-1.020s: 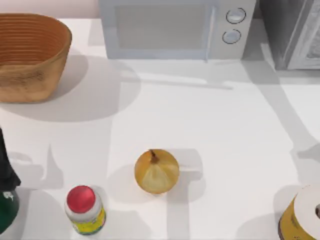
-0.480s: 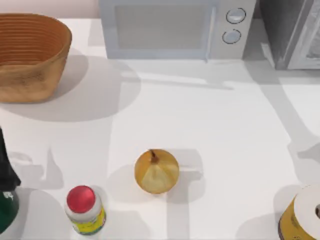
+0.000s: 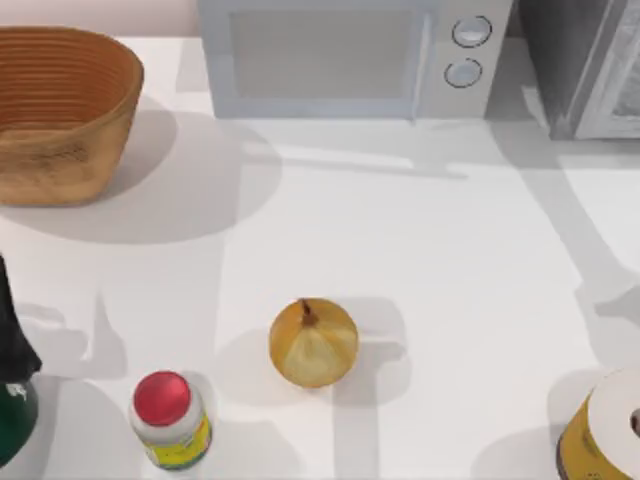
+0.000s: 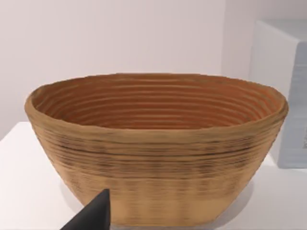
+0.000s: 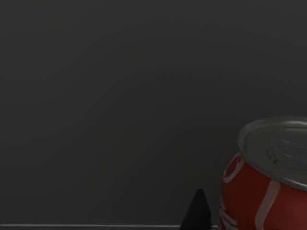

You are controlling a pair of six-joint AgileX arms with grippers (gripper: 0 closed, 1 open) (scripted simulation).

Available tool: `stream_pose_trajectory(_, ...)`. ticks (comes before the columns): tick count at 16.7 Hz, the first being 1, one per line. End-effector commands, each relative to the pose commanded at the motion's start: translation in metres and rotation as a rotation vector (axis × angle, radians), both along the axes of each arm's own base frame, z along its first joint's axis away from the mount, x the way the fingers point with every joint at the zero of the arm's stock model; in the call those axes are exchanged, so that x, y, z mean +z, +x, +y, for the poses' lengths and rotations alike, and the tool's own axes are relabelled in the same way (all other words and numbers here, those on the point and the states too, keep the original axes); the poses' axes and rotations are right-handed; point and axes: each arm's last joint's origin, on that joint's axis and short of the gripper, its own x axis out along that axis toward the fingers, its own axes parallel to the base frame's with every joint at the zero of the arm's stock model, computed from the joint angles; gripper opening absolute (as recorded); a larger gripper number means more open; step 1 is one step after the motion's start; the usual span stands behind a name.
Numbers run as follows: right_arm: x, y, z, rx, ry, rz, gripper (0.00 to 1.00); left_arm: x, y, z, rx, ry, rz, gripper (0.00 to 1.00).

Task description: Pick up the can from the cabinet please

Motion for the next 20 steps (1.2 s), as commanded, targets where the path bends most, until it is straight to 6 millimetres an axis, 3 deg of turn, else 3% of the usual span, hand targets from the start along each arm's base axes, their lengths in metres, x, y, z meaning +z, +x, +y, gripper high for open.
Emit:
stream_pose_trajectory(3, 0.000, 0.000, 0.000, 0.000, 0.000, 0.000, 0.02, 0.000, 0.000, 0.000, 0.000, 0.000, 0.000, 1.00)
stream_pose_trajectory(4, 0.000, 0.000, 0.000, 0.000, 0.000, 0.000, 0.00, 0.000, 0.000, 0.000, 0.000, 0.000, 0.000, 1.00)
stream_pose_trajectory(13, 0.001, -0.002, 0.001, 0.003, 0.002, -0.002, 0.00, 0.000, 0.000, 0.000, 0.000, 0.000, 0.000, 1.00)
stream_pose_trajectory(16, 0.016, -0.028, 0.009, 0.019, 0.005, -0.011, 0.00, 0.000, 0.000, 0.000, 0.000, 0.000, 0.000, 1.00)
stream_pose_trajectory(20, 0.044, -0.097, 0.015, 0.028, 0.008, -0.017, 0.00, 0.000, 0.000, 0.000, 0.000, 0.000, 0.000, 1.00)
